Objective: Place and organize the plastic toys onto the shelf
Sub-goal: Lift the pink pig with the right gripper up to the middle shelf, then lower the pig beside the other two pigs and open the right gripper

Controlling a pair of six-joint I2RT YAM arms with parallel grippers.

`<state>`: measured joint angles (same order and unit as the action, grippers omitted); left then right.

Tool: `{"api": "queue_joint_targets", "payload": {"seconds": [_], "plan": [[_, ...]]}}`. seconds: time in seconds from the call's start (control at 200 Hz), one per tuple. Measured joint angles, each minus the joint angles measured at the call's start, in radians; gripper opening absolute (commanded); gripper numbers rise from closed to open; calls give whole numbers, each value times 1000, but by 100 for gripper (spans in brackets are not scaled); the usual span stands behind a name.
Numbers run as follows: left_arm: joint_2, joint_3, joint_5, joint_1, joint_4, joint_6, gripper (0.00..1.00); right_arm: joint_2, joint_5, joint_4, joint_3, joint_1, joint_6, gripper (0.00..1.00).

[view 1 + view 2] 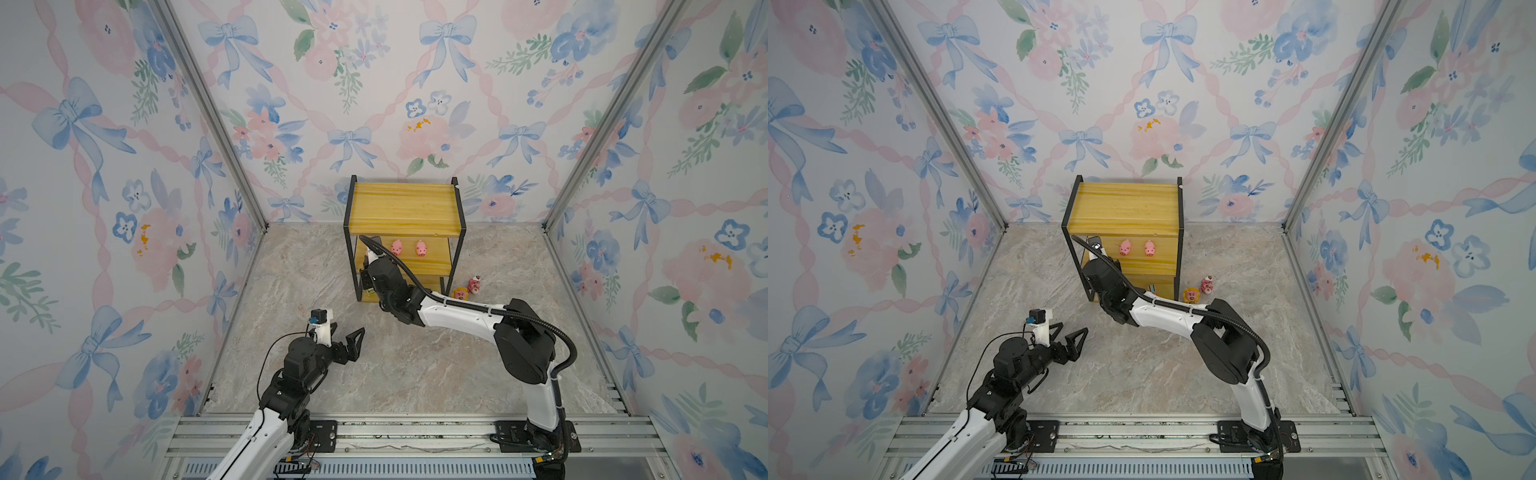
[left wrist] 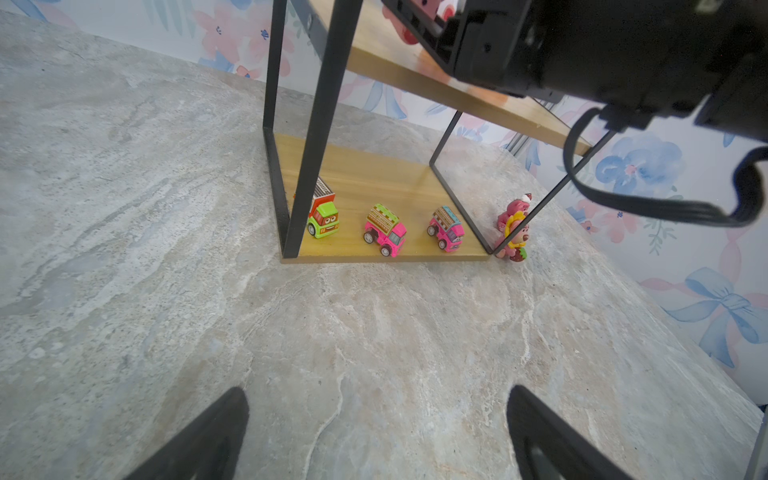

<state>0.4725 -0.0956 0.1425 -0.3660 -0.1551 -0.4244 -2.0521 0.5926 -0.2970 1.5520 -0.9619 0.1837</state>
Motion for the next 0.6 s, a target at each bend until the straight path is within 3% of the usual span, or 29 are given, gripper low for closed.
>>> {"api": "queue_joint_targets", "payload": {"seconds": [0.6], "plan": [[0, 0, 0, 0, 0, 0, 98, -45, 7, -22, 40, 19, 18, 27]]}}
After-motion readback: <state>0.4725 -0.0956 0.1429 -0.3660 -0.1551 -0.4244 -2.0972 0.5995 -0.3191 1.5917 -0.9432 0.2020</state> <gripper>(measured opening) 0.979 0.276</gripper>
